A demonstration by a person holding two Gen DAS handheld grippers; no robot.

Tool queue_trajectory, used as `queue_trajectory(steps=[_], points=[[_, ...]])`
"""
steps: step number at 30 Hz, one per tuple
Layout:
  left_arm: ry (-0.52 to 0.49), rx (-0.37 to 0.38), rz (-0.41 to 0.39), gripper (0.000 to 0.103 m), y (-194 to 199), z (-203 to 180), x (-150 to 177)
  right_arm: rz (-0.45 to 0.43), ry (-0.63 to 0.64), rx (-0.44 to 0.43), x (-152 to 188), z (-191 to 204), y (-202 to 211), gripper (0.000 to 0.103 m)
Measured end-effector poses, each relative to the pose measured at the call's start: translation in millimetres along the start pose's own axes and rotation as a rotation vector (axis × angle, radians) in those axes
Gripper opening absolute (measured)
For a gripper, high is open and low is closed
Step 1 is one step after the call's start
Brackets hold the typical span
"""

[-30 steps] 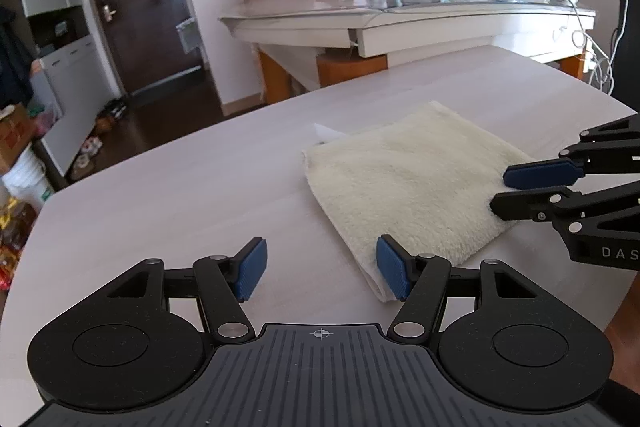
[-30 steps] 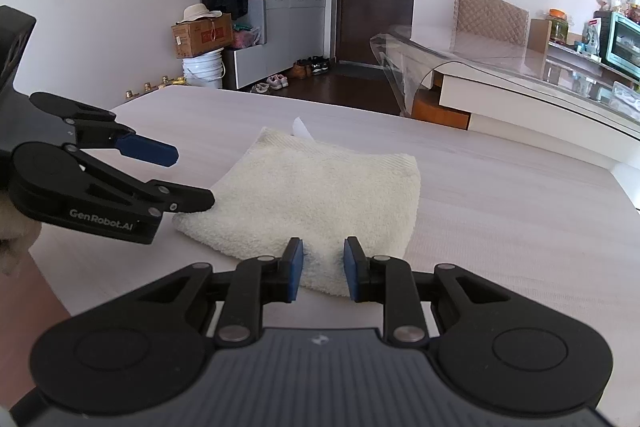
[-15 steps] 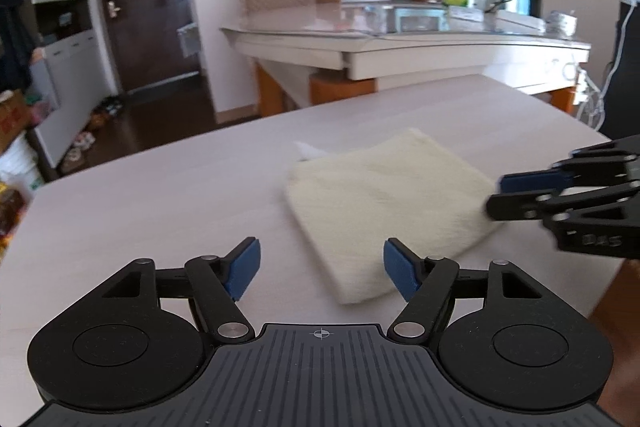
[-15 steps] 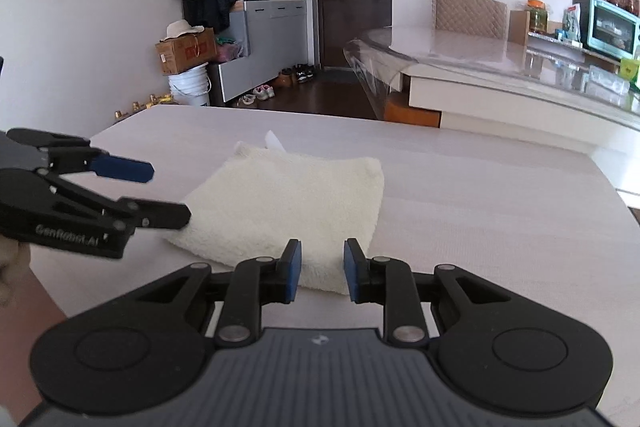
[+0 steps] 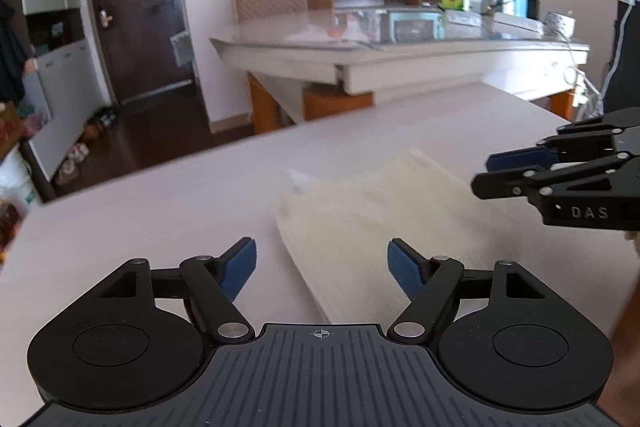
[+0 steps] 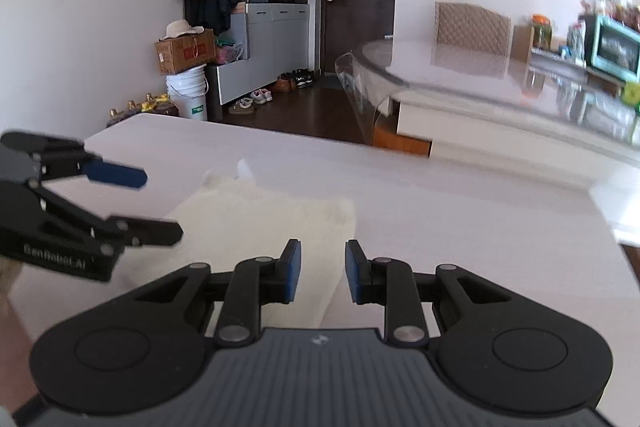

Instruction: Fold towel

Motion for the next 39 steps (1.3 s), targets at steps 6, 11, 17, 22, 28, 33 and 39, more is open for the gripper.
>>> queue_trajectory(steps=[6, 11, 17, 22, 28, 33, 39], points=[[0.011, -0.060, 0.018, 0.078, -40.9, 21.6, -13.5, 0.022, 0.039, 0.012, -11.9, -6.2, -33.7, 0.028], [0.020, -0.079, 0.045, 0.077, -58.9, 30.5, -11.6, 0.036, 0.039, 0.034, -9.9, -12.2, -49.4, 0.027], [0.041, -0.091, 0.037, 0.077, -55.5, 38.7, -8.3, 0.023, 0.023, 0.066, -7.0, -21.1, -48.8, 0.027], [0.045, -0.091, 0.045, 0.079, -55.3, 42.4, -3.6, 0.024, 0.020, 0.062, -4.9, -19.5, -47.9, 0.028], [0.062, -0.095, 0.034, 0.080, -50.5, 48.4, -7.7, 0.047, 0.039, 0.063, -6.9, -20.0, -54.8, 0.028], [0.059, -0.111, 0.043, 0.080, -46.7, 56.0, -6.1, 0.047, 0.043, 0.069, -6.5, -19.7, -52.6, 0.028], [0.065, -0.112, 0.056, 0.080, -51.0, 59.2, -3.5, 0.047, 0.046, 0.073, -6.1, -18.4, -50.9, 0.028]])
Point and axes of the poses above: each gripper's, at about its wrist camera, not at the fingertips, and y roughly against the way its jaws point, z to its left, x to its underside, the point moved 7 cm from there along -y, roughly the way its jaws point, and after that the axes turned 4 degrees about -z, right-handed, at the moved point
